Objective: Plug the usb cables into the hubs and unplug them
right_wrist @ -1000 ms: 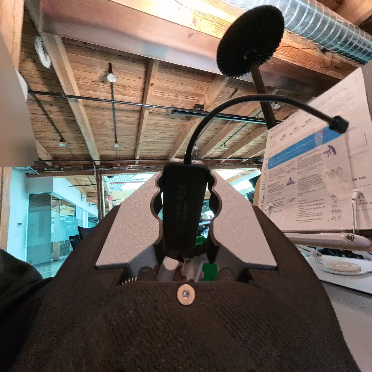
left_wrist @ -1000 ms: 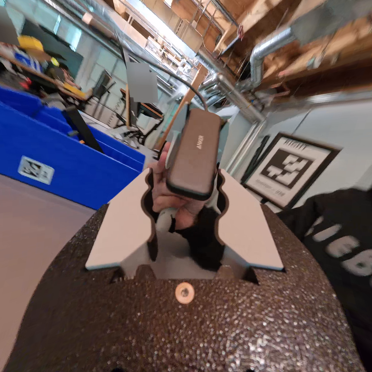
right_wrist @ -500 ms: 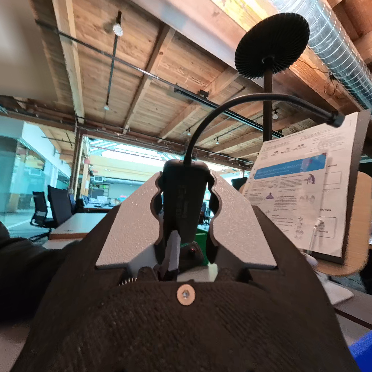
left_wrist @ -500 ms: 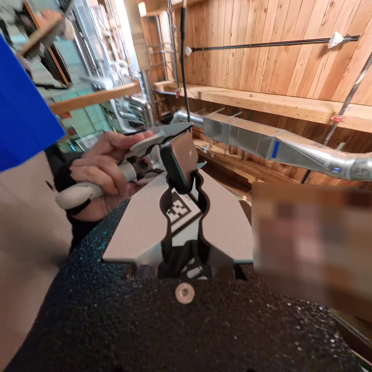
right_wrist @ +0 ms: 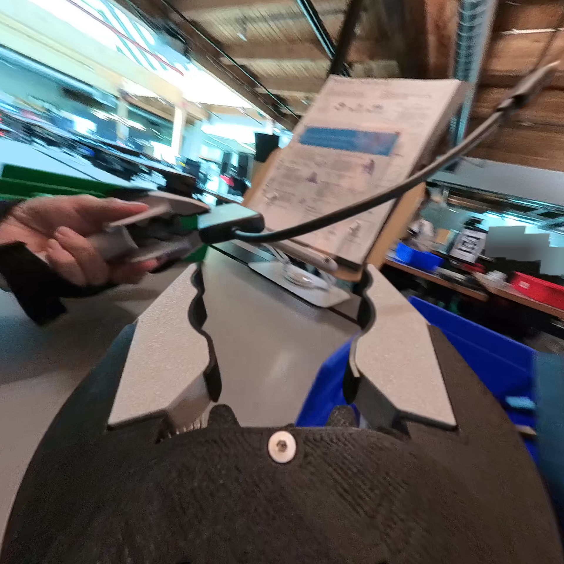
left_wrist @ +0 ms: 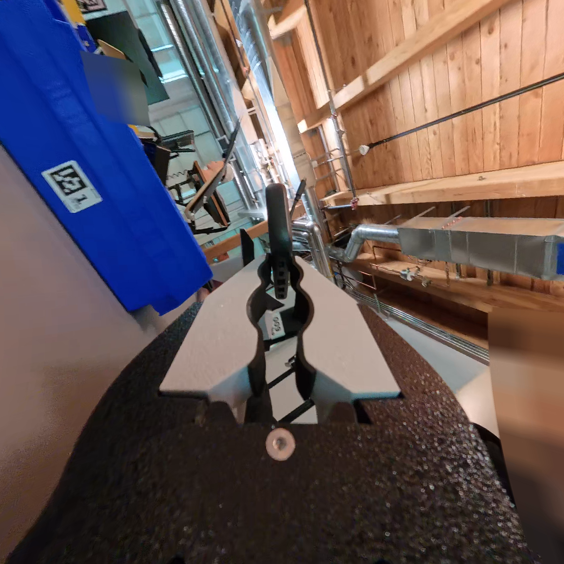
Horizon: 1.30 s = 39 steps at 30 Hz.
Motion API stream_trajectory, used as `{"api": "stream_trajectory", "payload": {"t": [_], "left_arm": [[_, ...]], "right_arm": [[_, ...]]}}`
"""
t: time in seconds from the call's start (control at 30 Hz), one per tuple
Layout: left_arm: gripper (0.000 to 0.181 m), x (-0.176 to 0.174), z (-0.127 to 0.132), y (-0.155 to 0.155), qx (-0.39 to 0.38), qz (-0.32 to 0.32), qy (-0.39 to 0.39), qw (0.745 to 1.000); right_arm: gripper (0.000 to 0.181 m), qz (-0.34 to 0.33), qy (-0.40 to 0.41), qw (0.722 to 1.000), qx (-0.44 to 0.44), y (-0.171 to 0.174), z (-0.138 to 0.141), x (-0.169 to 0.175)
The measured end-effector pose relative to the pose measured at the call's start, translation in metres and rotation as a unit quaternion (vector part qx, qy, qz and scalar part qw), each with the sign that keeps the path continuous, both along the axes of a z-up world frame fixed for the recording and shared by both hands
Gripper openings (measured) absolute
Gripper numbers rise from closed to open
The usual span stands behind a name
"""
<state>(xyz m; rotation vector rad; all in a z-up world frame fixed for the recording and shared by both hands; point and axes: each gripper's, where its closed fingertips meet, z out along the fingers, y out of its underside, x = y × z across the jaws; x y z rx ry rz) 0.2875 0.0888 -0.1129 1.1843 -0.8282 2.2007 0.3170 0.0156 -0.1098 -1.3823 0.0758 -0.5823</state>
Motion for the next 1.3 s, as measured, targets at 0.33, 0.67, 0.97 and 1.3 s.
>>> {"api": "stream_trajectory", "payload": {"t": [0.33,0.67,0.97,1.3], "left_arm": [[0.009,0.011,-0.031,-0.002,0.053,0.018,0.064,0.996],[0.01,0.006,-0.027,0.009,0.105,0.015,0.046,0.993],[0.009,0.011,-0.025,0.021,0.047,0.017,0.073,0.996],[0.009,0.01,-0.019,0.015,0.03,0.009,0.075,0.997]], "right_arm": [[0.092,-0.022,-0.076,0.993,-0.083,0.019,0.005,-0.043],[0.081,-0.025,-0.04,0.99,-0.135,0.064,-0.023,-0.022],[0.046,0.056,0.003,0.994,-0.095,0.052,-0.031,-0.026],[0.045,0.059,0.024,0.995,-0.074,0.056,-0.025,-0.029]]}}
